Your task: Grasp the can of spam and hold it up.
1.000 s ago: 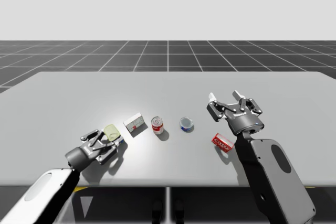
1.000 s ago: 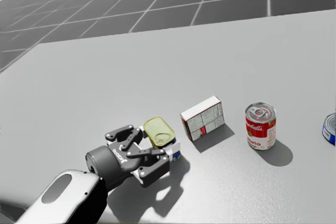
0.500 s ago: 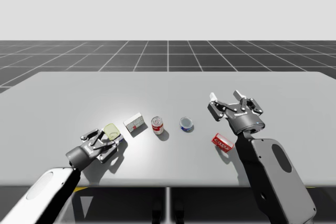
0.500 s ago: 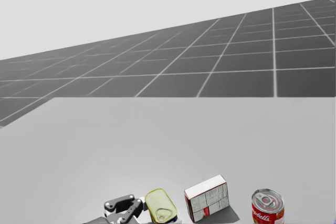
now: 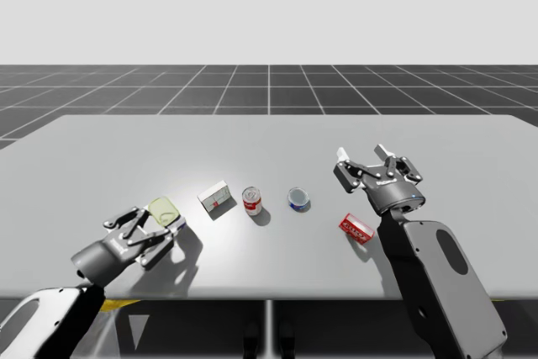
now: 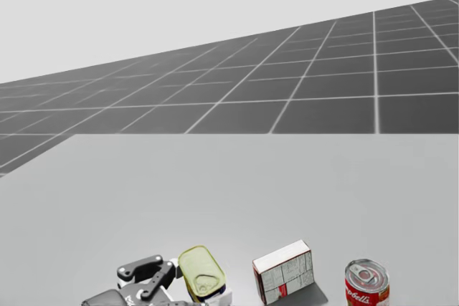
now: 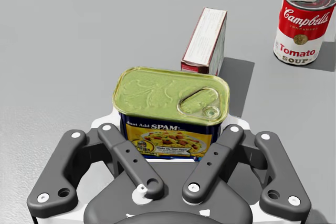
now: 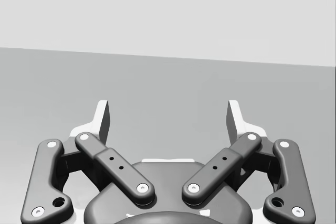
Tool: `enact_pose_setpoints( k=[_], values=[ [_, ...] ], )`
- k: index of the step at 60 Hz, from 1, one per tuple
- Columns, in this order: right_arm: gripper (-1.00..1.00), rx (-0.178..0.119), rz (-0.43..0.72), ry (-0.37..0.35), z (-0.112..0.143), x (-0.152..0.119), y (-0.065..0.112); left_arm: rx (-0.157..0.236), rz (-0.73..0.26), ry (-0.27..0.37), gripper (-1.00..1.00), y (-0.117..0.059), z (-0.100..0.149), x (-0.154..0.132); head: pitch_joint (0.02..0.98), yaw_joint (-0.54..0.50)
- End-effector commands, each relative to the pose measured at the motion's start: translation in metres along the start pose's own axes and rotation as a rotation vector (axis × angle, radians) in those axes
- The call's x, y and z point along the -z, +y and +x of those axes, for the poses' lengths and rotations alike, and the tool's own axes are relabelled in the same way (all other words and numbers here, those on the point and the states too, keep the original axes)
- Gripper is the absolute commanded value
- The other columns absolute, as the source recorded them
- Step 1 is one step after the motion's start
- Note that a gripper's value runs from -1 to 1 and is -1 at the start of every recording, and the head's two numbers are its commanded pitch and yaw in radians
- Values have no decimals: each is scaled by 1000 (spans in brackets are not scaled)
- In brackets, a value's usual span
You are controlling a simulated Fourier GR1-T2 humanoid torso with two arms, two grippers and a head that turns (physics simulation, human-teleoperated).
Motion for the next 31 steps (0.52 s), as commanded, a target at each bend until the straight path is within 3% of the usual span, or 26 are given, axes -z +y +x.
enact_pose_setpoints(
  k=[1, 21, 27, 31],
  values=[
    [-1000, -3, -2, 0, 0, 0, -1, 78, -87, -107, 1000, 0, 50, 0, 453, 412],
    [-1000, -15, -14, -2, 0, 1, -2, 177, -38, -213, 1000, 11, 110, -8, 453, 409],
    [-1000, -18, -18, 0, 0, 1, -2, 215, -23, -271, 1000, 13, 139, -13, 449, 407],
    [-1000, -20, -19, 0, 0, 1, -2, 219, -18, -306, 1000, 13, 153, -17, 447, 406]
  ],
)
